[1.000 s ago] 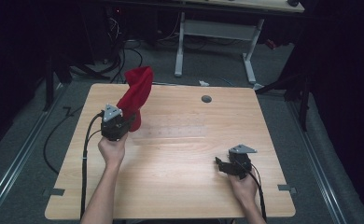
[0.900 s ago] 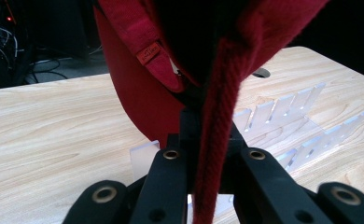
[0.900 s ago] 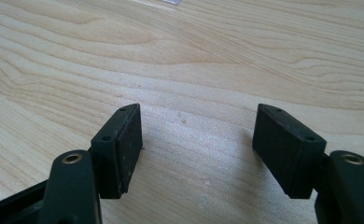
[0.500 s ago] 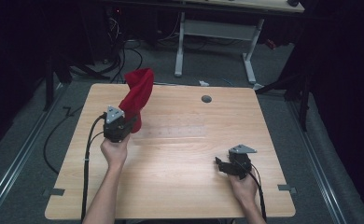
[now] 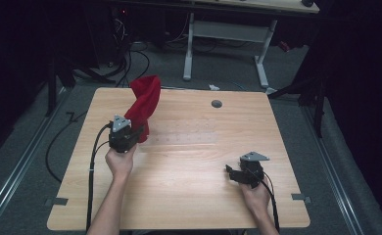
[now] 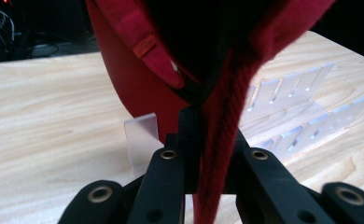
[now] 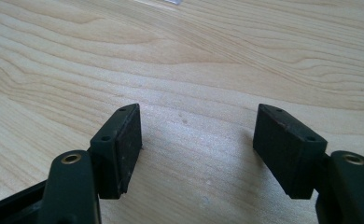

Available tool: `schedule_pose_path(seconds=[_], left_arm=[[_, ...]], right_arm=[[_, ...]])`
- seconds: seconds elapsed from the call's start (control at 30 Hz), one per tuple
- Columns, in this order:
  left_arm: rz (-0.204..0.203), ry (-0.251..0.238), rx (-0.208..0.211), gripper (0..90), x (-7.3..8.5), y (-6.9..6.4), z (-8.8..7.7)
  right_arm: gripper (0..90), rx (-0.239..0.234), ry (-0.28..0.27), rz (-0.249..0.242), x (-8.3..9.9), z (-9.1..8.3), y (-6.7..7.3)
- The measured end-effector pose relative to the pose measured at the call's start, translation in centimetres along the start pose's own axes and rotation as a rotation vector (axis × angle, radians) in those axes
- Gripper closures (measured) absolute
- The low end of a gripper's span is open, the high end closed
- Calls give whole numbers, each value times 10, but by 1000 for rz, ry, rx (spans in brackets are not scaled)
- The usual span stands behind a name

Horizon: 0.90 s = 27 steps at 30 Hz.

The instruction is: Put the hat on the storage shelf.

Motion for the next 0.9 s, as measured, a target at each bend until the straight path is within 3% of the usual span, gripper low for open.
schedule_pose_path(seconds=[0.2,0.33,0.53,0.7,0.9], left_arm=[[-1,28,-8,830,3,0,-6],[8,40,-26,782,5,1,-9],[20,53,-48,681,4,4,-16],[18,55,-49,543,4,4,-21],[45,82,-43,483,8,0,-28]], right_arm=[[328,0,0,1,0,0,0],[328,-1,0,0,0,0,0],[328,-1,0,0,0,0,0],[328,0,0,1,0,0,0],[327,0,0,0,0,0,0]])
Point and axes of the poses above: each handheld gripper's, and its own axes: z roughly forward along the jaws, x roughly out of its underside, y roughly to its left, the point moved 1 cm from there along z, roughly forward along the jaws
